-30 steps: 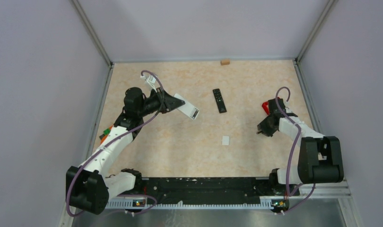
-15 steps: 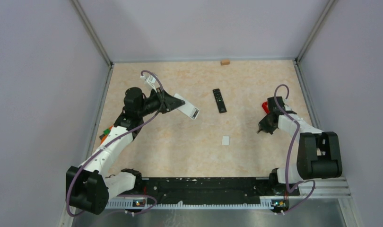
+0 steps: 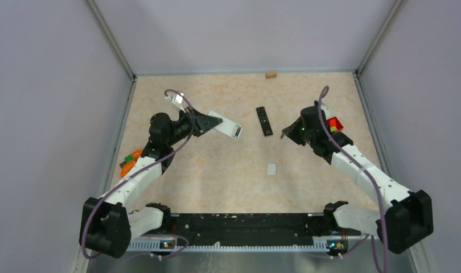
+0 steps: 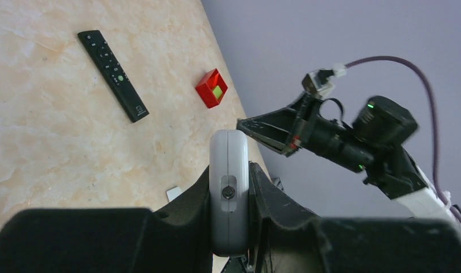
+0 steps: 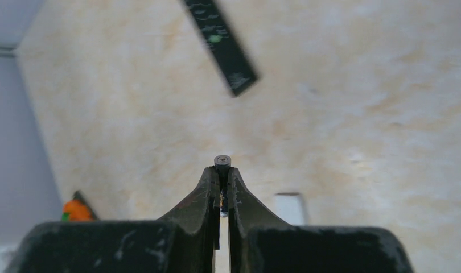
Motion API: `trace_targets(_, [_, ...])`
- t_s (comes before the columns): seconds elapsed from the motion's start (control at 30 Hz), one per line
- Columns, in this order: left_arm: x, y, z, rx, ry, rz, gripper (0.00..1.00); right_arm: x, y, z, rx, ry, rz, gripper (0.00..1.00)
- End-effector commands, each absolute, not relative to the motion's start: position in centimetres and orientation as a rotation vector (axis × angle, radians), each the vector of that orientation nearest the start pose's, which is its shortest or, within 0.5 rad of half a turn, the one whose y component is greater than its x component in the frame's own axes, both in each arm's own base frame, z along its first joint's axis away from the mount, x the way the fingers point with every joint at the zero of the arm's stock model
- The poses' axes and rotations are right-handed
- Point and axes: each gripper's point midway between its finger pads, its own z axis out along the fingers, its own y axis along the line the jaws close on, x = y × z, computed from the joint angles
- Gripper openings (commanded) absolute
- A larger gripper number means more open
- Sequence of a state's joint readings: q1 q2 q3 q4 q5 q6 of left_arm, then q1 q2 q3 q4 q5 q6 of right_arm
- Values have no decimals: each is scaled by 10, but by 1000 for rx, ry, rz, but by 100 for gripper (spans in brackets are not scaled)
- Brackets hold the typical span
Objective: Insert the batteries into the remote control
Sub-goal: Pick up the battery from the center of the board, then load the battery into the remote control.
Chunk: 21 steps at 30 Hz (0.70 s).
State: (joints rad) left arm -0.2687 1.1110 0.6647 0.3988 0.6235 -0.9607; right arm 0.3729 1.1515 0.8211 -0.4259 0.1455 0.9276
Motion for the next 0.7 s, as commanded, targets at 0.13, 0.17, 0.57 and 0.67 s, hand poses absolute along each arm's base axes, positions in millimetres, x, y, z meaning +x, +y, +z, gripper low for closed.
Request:
trace_targets(0.13, [304, -207, 303, -235, 1567, -1524, 0, 306, 240, 300, 539, 1926, 892, 0])
trace_targets(0.17, [303, -206, 305, -245, 1549, -1537, 0, 304, 250, 309, 514, 1915, 913, 0])
trace_targets(0.57, [295, -204, 320, -297, 1475, -1651, 0, 293, 323, 338, 300, 1930, 809, 0])
trace_targets(0.67, [293, -204, 322, -301, 1467, -1665, 0, 290, 326, 340, 278, 1928, 754, 0])
